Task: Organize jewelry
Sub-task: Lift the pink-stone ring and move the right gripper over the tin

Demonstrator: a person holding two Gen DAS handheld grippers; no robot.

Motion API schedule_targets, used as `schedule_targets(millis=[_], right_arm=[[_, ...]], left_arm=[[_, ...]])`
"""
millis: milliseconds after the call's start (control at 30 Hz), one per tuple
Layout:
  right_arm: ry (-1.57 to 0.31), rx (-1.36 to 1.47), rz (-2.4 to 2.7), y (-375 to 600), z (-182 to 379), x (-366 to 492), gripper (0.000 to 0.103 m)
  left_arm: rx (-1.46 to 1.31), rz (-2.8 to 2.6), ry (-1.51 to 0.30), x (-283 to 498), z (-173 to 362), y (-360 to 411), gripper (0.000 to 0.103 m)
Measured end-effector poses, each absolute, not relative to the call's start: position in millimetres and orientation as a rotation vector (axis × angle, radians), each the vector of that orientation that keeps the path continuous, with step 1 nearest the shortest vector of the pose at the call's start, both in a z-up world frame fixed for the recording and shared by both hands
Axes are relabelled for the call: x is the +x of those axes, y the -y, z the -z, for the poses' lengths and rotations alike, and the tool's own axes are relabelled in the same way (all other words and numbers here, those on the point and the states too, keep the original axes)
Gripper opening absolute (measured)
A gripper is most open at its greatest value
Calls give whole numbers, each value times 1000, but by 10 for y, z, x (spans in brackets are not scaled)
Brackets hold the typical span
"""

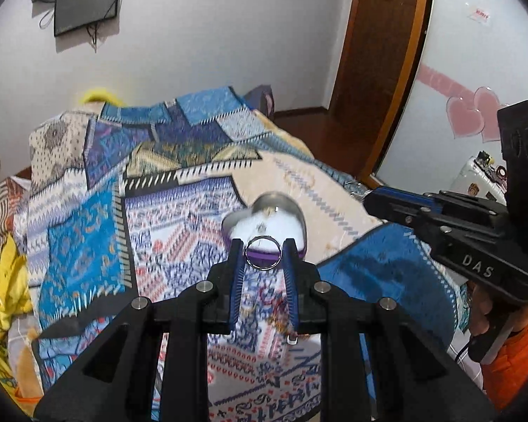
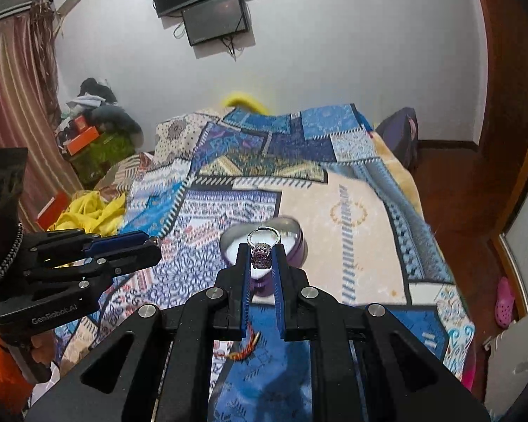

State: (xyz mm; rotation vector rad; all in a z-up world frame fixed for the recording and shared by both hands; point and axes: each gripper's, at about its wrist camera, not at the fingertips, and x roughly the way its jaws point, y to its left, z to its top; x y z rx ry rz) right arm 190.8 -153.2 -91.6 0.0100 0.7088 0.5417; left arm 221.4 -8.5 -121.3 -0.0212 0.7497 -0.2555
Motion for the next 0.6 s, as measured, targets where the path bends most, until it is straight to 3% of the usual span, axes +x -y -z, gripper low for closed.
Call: schedule_targets(millis=[600], right_arm=[[-702,13,-549,1431,969,2314,11]], left_arm=[[-45,260,-741,2660,1286,111,21]])
